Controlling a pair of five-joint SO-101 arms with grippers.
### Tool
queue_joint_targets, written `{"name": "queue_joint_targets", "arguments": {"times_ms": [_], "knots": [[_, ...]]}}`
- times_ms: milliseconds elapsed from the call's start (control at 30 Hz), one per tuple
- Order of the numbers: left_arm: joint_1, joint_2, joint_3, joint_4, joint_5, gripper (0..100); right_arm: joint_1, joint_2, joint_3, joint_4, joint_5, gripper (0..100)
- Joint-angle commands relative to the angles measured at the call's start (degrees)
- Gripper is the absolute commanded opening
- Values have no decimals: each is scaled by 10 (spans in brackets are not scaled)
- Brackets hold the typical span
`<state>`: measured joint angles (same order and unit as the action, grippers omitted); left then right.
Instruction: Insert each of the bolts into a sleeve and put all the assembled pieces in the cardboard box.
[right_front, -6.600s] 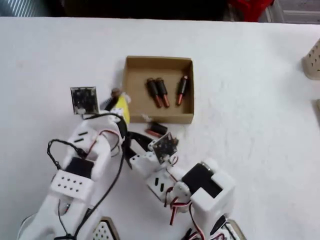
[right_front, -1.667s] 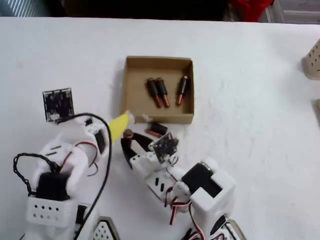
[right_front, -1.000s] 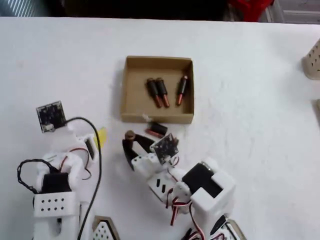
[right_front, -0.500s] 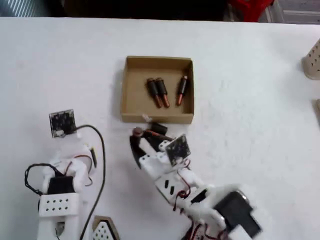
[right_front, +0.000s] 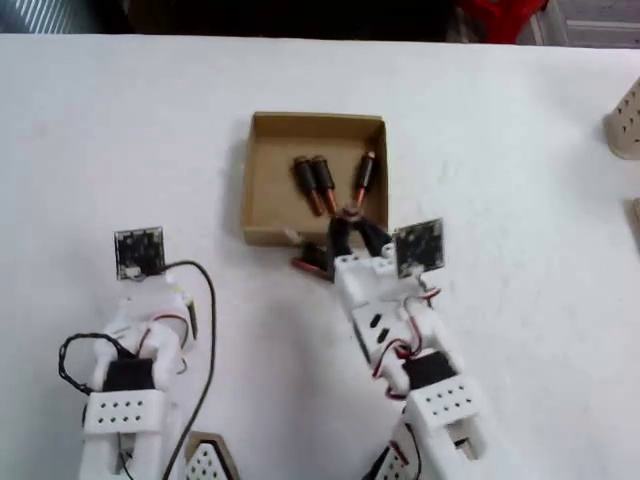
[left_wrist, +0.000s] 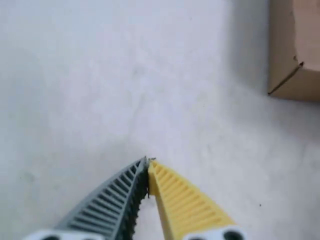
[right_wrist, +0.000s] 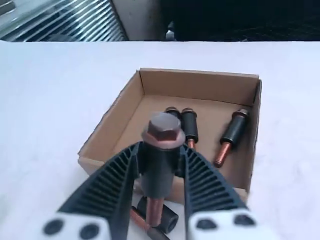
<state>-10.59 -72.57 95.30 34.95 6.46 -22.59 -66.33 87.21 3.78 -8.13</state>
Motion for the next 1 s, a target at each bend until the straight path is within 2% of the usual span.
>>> {"name": "queue_joint_targets", "arguments": {"times_ms": [0,167,367,700,800,967], "knots": [[10,-7,-3,-13,-5,22,-7,-105,-62,197,-1,17],[7,-7,-3,-12,-5,22,-9,-139,-68,229,0,17],[7,-7,-3,-12,-5,22,-8,-138,-134,320,73,17],[7,-7,-4,-4,-5,22,-8,-138,-278,432,76,17],[7,-7,-4,-4,-5,22,-8,-109,-337,470,76,17],[7,-7,-4,-4,-5,22,-8,22,-485,548,76,17]]}}
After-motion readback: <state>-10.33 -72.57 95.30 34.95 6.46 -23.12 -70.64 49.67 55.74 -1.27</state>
